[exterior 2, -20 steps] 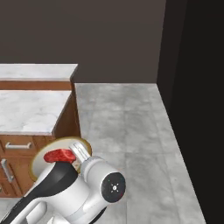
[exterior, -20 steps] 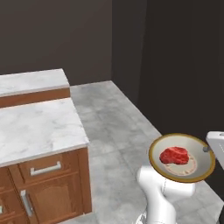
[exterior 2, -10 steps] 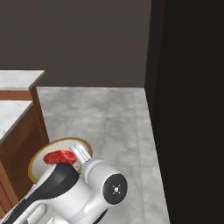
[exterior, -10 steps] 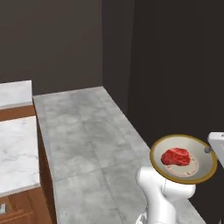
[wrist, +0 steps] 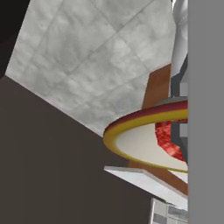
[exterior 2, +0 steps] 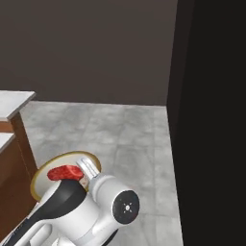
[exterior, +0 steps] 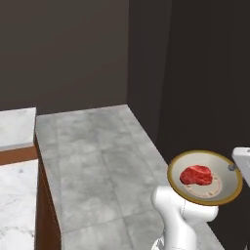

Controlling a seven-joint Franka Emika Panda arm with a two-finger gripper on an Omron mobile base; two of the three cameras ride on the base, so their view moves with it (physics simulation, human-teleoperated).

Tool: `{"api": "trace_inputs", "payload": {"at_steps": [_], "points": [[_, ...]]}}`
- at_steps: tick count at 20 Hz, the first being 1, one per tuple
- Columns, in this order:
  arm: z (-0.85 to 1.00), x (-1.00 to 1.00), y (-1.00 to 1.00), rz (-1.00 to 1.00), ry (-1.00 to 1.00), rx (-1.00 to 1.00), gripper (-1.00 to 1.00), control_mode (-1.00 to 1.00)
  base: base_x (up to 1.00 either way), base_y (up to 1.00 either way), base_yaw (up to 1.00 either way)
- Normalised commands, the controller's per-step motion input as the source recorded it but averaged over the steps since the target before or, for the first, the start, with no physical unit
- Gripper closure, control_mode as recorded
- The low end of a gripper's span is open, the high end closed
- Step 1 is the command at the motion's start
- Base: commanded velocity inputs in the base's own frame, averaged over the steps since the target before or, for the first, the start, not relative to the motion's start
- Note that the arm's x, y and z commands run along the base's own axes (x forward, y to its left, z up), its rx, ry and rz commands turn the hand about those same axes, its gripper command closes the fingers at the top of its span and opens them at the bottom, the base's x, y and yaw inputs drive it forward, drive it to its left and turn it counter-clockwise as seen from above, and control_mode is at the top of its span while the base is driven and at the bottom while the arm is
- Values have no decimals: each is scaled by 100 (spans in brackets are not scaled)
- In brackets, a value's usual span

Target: Place one of the steaks on the plate and the other in the bowl. Then place the bowl in the fridge.

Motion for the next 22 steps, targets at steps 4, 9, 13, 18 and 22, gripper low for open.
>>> {"api": "trace_inputs", "payload": {"at_steps": [4,9,13,18,22], "points": [[0,0,0,0,0,0,100,100,100,-12,17],[0,0,0,0,0,0,100,100,100,-5,19],[0,0,0,0,0,0,100,100,100,0,23],[0,0,0,0,0,0,100,100,100,0,27],[0,0,0,0,0,0,100,100,100,0,36]]}}
